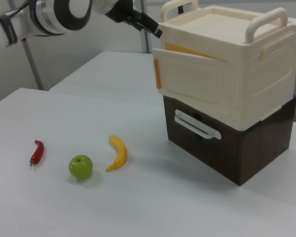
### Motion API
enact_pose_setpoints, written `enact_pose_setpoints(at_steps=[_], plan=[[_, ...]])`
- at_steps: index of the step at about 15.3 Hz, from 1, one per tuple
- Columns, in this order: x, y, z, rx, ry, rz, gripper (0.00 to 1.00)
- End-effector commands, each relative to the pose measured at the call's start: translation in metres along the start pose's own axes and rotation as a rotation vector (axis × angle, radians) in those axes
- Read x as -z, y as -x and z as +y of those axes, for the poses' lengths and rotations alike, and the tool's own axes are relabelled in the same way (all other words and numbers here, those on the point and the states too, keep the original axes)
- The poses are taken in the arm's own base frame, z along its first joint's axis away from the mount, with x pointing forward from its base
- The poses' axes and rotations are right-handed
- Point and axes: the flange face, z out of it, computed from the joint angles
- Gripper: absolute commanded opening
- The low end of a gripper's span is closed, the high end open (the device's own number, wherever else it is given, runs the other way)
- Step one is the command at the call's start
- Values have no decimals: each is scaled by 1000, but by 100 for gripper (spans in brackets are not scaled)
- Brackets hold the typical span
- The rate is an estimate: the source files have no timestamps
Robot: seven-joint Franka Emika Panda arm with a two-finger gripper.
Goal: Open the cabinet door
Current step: 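Pull the door edge outward, swinging the door open on its hinge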
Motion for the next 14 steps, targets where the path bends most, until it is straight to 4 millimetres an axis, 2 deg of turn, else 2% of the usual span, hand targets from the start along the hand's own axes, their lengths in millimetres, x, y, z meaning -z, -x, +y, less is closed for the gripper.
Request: enact_pose_setpoints(at_steps=[1, 6, 9, 14], plan=[[-22, 4, -5, -7, -4, 11, 100], [-30, 12, -6, 3, 6, -21, 100], [-32, 20, -2, 16, 38, -100, 100], [-12, 25, 8, 81, 58, -215, 100]])
